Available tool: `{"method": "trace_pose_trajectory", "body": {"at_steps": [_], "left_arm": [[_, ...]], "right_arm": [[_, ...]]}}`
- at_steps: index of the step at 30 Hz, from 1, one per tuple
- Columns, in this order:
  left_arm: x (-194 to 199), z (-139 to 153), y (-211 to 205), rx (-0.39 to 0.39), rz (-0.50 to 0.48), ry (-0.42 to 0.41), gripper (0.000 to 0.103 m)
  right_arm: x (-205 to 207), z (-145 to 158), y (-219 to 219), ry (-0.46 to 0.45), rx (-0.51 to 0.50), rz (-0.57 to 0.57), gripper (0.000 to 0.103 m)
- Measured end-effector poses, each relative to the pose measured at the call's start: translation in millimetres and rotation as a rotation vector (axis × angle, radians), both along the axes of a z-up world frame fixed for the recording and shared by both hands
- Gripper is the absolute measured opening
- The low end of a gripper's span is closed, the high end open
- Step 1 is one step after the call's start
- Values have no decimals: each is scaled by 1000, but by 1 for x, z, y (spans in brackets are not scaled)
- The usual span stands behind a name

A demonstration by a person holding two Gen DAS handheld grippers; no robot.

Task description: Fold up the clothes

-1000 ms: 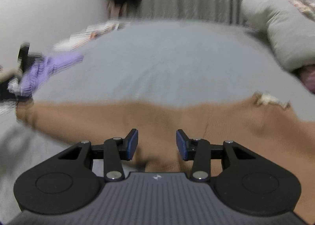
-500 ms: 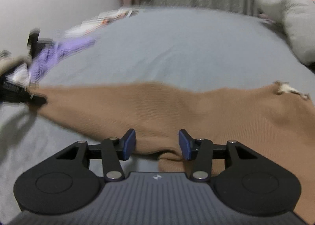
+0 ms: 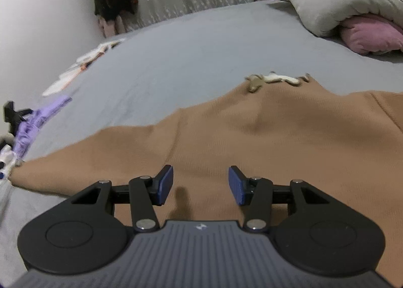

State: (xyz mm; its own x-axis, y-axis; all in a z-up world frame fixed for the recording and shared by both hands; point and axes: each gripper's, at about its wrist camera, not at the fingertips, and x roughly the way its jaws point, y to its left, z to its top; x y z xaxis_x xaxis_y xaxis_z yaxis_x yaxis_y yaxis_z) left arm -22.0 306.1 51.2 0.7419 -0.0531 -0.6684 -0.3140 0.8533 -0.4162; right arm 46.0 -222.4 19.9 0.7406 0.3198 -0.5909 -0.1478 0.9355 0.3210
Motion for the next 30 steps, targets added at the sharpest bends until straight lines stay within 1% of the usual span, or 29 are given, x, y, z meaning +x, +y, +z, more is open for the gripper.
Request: {"method": "trace_pose_trajectory", "body": {"at_steps": [1,3,4,5,7,8,9,10,12,13,15,16,18,19,20,21,22,23,25,26,27,28,30], "left_arm": [[4,-2,-5,24,-4,9,54],[16,-7,-12,73,-48,31,54],[17,-10,-17,113,-55,67,54],[17,-12,-22,155,-60,106,54],[13,-21,-31,255,-85,145,55],[12,-21,-32,282,-85,157,55],[10,-21,-34,305,-83,168,55],[9,-18,-34,320,-56,189,55],[6,-18,-29,327,-18,202,54],[4,-14,-29,334,-3,195,54],[0,-7,-31,341,13,175,54],[-4,2,-39,337,-1,144,54],[-10,17,-56,337,-26,93,54],[-11,22,-63,344,-36,79,55],[-10,33,-91,362,-94,25,56],[-8,38,-111,370,-152,-9,60],[-4,40,-129,377,-206,-31,62],[2,38,-145,378,-249,-45,64],[15,33,-176,376,-334,-71,66],[23,28,-190,373,-353,-77,66],[27,24,-197,371,-357,-76,66],[37,14,-207,361,-359,-59,66],[51,-7,-217,344,-357,-14,66]], "right_arm": [[2,1,7,-4,2,10,51],[4,6,27,-15,-5,64,51],[4,9,34,-14,-23,85,51],[6,8,40,-5,-44,92,52],[12,-4,48,58,-97,86,54],[13,-10,49,61,-109,87,54],[12,-11,49,44,-114,91,54],[11,-10,49,43,-116,94,54],[7,-2,42,42,-129,93,54],[5,1,38,37,-133,89,54],[-2,8,11,21,-140,56,55],[-4,10,-1,16,-137,39,55],[-14,17,-55,11,-91,-39,55],[-17,18,-69,10,-75,-63,55],[-25,23,-112,2,-31,-136,55],[-32,27,-144,-5,1,-196,55],[-36,27,-161,-7,15,-230,56],[-43,29,-207,-7,52,-320,56],[-53,30,-269,-8,111,-441,56],[-57,29,-299,-7,148,-505,56],[-59,29,-327,-3,181,-568,56],[-59,29,-351,0,198,-621,56],[-51,30,-389,9,183,-676,56]]}}
